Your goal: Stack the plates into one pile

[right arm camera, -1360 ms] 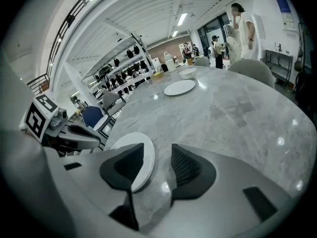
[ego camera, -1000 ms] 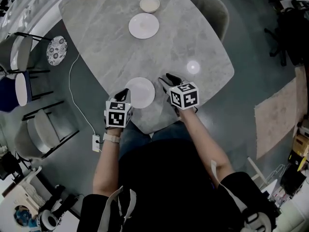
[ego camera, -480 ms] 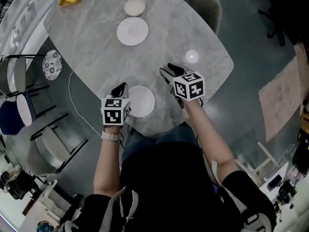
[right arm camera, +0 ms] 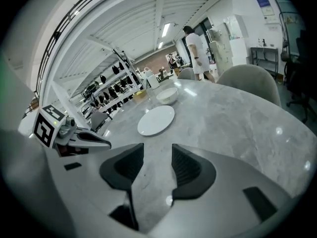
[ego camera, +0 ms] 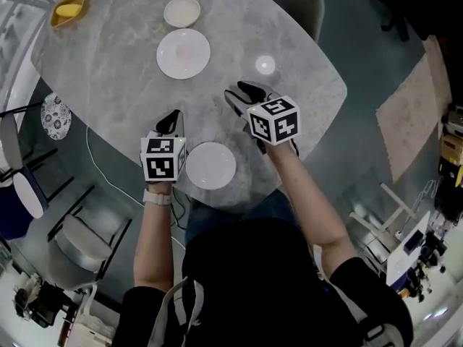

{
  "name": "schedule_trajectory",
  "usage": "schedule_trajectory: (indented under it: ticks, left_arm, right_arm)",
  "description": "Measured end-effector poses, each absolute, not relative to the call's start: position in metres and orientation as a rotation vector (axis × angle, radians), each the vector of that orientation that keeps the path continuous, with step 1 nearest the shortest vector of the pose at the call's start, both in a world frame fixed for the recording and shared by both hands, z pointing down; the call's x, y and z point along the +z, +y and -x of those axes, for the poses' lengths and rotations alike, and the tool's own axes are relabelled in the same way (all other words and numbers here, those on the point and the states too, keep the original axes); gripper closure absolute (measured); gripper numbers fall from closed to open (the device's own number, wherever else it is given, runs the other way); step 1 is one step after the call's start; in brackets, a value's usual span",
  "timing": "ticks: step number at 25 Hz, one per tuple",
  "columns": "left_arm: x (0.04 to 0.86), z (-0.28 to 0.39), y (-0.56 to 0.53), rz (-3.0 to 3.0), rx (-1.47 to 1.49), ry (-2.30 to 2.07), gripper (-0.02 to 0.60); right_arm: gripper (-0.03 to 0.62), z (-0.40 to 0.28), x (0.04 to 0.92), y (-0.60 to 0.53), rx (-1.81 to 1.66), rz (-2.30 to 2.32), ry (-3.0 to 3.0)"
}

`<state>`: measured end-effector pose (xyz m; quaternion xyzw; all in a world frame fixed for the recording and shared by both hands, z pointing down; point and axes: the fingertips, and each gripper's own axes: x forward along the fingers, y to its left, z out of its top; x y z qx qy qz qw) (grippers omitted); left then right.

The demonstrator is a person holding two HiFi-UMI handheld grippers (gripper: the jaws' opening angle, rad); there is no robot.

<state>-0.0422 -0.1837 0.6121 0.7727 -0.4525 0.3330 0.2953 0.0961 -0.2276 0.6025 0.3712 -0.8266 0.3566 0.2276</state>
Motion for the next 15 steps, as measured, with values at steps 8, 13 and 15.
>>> schedule_trajectory:
  ticks: [8, 13, 15]
  left_arm:
    - [0.637, 0.062, -0.242, -2.074, 0.893, -1.187, 0.574]
    - [0.641, 0.070, -0.272, -2.082, 0.864, -1.204, 0.572]
    - [0.641, 0.070, -0.283, -2.083, 0.833, -1.200, 0.572]
  right_arm:
    - [0.413, -0.066, 0.608, -0.284, 0.996, -1.061, -2.287]
    - [0.407, -0.062, 0.617, -0.308, 1.037, -1.098, -2.283]
    - [0.402, -0.061, 0.619, -0.316, 1.053, -1.111, -2.284]
